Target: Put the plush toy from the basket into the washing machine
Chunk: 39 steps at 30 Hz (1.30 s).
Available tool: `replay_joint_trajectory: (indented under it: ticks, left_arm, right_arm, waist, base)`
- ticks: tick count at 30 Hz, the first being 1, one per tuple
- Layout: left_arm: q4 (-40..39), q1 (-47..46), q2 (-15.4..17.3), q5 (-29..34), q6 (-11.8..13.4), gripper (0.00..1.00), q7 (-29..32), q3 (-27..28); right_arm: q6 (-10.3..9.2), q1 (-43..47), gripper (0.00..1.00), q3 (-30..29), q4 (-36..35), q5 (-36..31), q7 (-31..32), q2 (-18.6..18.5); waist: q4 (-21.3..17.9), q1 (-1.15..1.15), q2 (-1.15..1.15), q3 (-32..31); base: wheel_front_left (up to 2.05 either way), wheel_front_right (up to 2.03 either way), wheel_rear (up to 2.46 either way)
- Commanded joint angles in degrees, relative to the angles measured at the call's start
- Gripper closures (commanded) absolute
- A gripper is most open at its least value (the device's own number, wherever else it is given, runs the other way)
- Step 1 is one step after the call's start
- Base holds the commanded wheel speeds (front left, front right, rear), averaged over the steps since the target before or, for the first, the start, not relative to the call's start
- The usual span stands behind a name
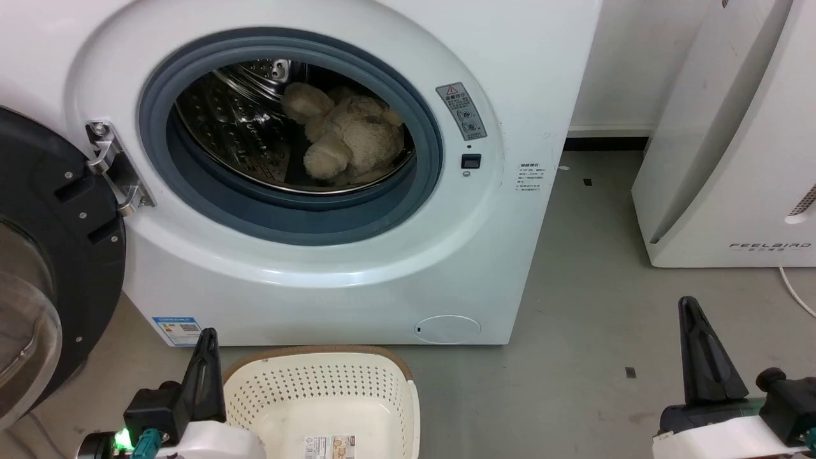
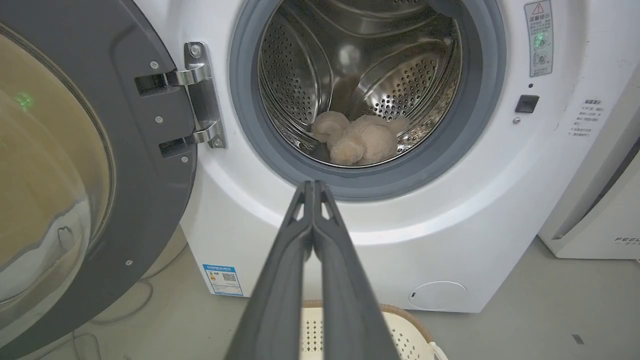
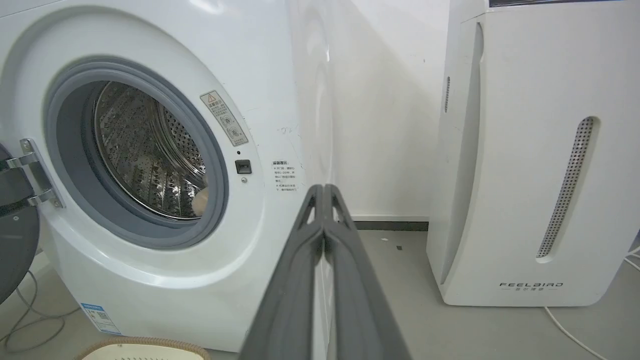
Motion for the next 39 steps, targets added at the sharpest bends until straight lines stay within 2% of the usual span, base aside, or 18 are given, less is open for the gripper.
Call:
replay_joint_trajectory:
  ticks: [1,39]
  left_arm:
    - [-0.5,0.0,0.0,0.2,0.0,1.00,0.3,-0.1]
    - [-3.4,0.0,-0.1,1.3,-0.1,1.00,4.7,-1.6]
  right_arm:
    - [0.00,-0.2,1.00,0.1,0.1,-0.5,0.2,0.0]
    - [-0.02,-0.9,1.00,1.2,0.6,-2.8,4.7,0.0]
  waist:
    - [0.0,0.00,0.00,0.0]
    - [-0.1,0.00,0.00,-0.4]
  base:
    - [0.00,0.00,0.00]
    - [0.00,0.00,0.00]
